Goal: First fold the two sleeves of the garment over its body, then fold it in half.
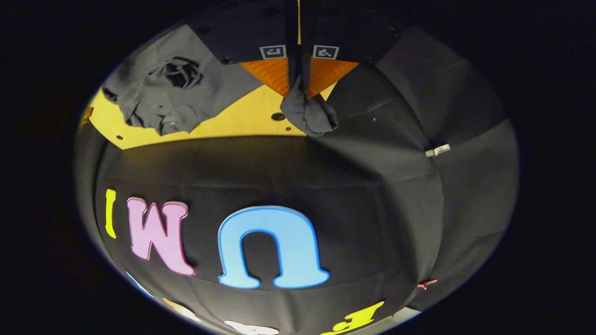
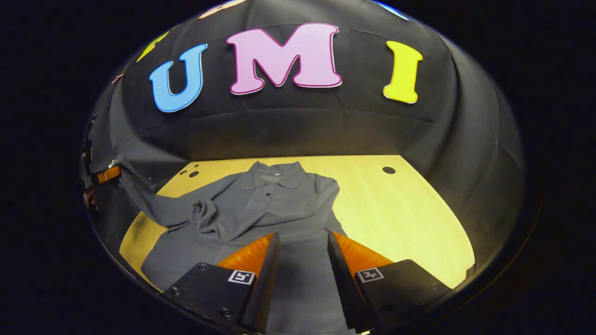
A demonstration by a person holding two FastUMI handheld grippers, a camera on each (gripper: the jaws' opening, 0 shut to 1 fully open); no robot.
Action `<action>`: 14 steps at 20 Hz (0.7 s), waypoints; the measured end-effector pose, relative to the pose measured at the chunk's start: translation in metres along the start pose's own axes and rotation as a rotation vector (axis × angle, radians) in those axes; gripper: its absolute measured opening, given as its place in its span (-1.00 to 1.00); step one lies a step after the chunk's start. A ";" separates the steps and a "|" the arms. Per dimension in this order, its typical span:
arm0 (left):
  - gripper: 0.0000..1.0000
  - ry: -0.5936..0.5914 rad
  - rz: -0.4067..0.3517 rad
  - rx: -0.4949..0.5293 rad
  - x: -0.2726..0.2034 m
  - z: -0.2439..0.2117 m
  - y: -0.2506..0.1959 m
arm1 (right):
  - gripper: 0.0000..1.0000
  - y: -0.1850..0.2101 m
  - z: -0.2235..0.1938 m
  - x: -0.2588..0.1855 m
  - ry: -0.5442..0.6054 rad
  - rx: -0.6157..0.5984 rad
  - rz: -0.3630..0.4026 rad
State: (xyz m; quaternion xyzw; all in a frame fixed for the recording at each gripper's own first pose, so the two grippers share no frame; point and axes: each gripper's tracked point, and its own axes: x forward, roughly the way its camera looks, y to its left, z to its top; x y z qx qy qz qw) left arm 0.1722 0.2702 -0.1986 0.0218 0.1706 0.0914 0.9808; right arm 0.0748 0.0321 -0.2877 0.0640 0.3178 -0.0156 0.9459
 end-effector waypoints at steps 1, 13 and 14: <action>-0.87 -0.016 -0.021 0.009 -0.002 0.010 -0.016 | 0.28 -0.010 0.000 -0.002 0.000 0.004 -0.005; -0.87 -0.051 -0.334 0.078 -0.014 0.044 -0.252 | 0.29 -0.103 -0.010 0.001 0.011 0.076 -0.053; -0.87 -0.043 -0.354 0.085 -0.014 0.041 -0.268 | 0.29 -0.110 -0.012 0.001 0.015 0.084 -0.057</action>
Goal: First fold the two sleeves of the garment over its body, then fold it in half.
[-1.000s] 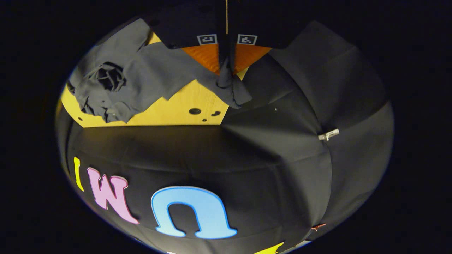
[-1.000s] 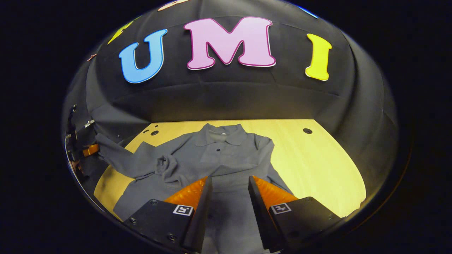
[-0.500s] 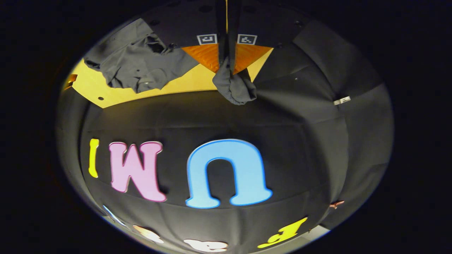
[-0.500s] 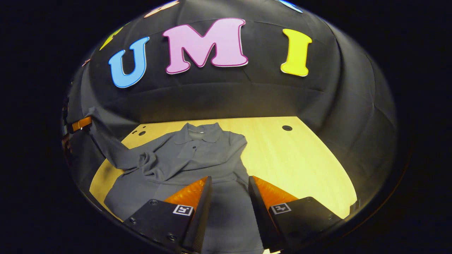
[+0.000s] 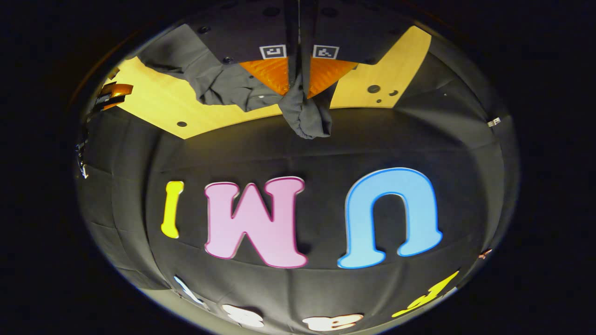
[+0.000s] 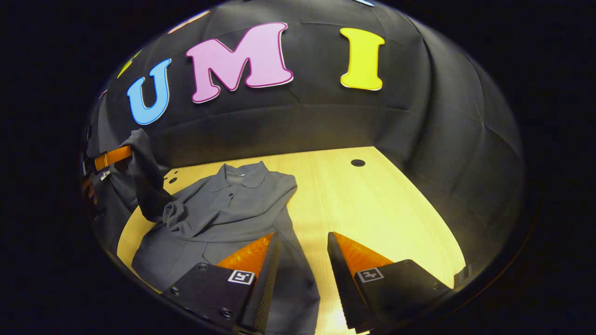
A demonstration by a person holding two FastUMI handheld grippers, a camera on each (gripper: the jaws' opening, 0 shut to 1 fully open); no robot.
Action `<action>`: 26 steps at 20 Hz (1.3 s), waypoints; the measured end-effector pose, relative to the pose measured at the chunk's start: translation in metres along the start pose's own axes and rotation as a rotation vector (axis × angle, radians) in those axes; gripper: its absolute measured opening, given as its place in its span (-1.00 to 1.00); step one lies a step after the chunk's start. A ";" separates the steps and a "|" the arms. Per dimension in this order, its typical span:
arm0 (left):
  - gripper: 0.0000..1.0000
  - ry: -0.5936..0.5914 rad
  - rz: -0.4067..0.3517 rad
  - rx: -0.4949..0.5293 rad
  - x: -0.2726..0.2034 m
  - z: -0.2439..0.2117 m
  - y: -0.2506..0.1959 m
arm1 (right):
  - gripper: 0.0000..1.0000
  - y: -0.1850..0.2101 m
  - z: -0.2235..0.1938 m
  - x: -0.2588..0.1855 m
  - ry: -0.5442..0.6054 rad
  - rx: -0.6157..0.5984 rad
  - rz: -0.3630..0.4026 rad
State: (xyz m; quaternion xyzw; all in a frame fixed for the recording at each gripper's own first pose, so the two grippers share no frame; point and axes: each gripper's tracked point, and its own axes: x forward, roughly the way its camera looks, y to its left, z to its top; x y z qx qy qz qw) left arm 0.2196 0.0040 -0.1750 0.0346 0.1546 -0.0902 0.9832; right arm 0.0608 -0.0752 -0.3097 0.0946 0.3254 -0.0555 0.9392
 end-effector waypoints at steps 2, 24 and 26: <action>-0.87 0.018 -0.033 0.001 0.013 -0.006 -0.027 | 0.29 -0.011 -0.003 0.001 0.006 0.017 -0.004; -0.65 0.349 -0.215 0.050 0.105 -0.168 -0.217 | 0.38 -0.093 -0.033 0.026 0.099 0.065 -0.031; -0.57 0.382 -0.260 0.042 0.099 -0.181 -0.234 | 0.38 -0.094 -0.033 0.027 0.100 0.067 -0.037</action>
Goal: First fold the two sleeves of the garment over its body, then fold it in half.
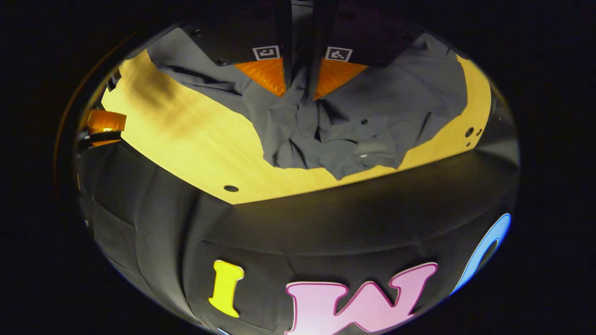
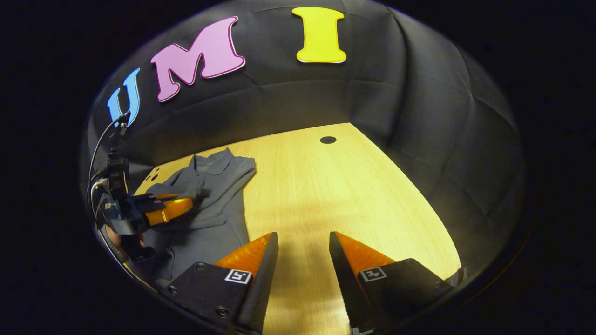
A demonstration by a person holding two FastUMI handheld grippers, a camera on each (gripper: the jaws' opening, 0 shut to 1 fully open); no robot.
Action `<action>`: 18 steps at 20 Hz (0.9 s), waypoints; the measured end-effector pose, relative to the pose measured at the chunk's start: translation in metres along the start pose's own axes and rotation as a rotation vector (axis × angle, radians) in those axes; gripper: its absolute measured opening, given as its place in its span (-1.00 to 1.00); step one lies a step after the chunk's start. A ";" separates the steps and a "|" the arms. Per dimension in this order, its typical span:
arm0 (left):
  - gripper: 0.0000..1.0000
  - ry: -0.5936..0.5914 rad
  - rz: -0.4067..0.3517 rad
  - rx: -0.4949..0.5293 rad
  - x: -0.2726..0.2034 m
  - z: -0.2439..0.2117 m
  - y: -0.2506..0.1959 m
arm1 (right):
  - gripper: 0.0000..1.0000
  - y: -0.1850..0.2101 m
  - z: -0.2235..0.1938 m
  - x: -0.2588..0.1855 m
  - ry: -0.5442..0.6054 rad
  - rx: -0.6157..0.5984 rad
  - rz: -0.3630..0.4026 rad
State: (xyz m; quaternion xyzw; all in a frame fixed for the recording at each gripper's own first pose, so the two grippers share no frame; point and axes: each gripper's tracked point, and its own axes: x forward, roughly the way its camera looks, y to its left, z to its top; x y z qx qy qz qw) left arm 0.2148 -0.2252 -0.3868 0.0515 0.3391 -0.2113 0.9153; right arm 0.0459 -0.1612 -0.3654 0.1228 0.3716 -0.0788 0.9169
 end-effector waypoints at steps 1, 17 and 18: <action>-0.41 0.007 -0.024 -0.003 -0.002 -0.003 -0.006 | 0.39 0.001 -0.001 -0.001 0.000 0.001 -0.001; 0.92 -0.131 -0.227 -0.005 -0.138 -0.009 -0.043 | 0.75 0.065 -0.030 -0.055 -0.004 0.011 0.037; 0.93 -0.133 -0.212 -0.010 -0.149 -0.013 -0.033 | 0.76 0.070 -0.035 -0.061 0.000 0.006 0.040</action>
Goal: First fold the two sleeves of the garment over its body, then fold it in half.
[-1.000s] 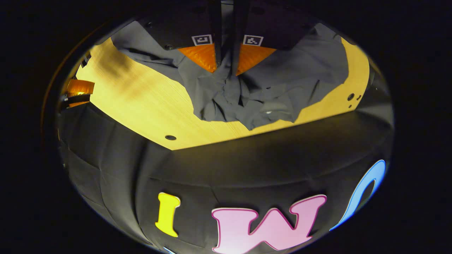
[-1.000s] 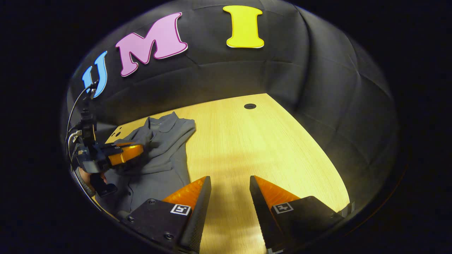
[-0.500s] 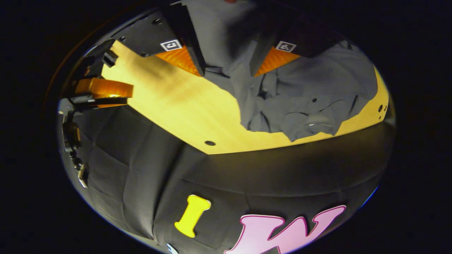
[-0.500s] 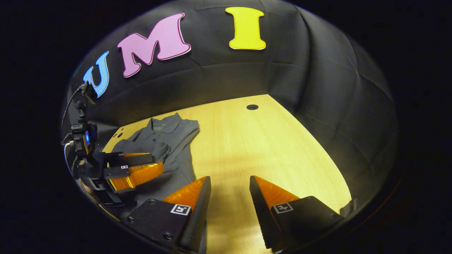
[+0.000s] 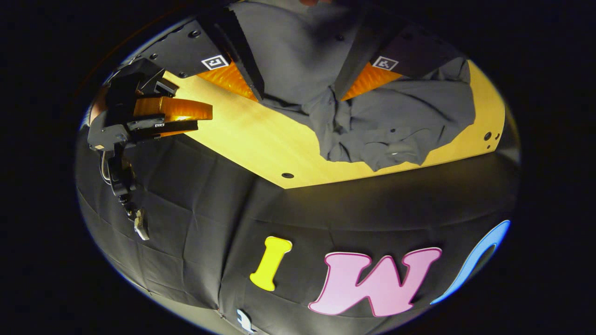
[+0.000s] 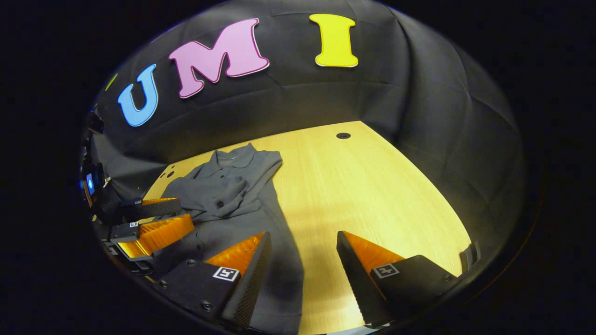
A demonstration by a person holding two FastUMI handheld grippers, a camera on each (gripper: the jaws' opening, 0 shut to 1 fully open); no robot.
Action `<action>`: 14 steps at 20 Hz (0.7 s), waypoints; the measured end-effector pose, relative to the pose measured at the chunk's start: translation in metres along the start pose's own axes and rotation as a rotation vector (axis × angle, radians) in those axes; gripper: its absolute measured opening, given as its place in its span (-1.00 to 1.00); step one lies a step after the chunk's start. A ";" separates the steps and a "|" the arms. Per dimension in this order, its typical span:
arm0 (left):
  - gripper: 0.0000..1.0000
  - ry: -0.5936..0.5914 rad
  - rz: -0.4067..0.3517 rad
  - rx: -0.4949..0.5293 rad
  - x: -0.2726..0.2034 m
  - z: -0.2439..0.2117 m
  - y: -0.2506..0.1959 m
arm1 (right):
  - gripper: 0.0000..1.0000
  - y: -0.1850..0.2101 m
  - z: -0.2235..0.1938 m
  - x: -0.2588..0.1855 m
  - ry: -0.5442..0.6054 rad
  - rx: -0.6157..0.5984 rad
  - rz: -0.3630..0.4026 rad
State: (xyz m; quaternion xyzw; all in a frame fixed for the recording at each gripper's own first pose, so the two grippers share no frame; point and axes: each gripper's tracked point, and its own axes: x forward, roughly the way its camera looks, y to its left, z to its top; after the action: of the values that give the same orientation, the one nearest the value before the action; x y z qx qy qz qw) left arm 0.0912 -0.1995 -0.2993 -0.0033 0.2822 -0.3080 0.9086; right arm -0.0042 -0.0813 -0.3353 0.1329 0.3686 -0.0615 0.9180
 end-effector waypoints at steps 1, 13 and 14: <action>0.92 0.001 0.016 -0.006 -0.014 -0.005 0.009 | 0.77 0.004 -0.005 -0.007 0.004 -0.003 0.002; 0.92 0.063 0.288 -0.130 -0.170 -0.089 0.125 | 0.88 0.018 -0.082 -0.056 0.108 -0.018 -0.047; 0.92 0.079 0.316 -0.142 -0.182 -0.101 0.135 | 0.88 0.017 -0.088 -0.058 0.115 -0.014 -0.053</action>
State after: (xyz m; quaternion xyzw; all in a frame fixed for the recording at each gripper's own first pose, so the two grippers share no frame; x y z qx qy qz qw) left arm -0.0037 0.0287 -0.3155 -0.0110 0.3358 -0.1405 0.9313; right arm -0.1002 -0.0385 -0.3525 0.1197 0.4247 -0.0755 0.8942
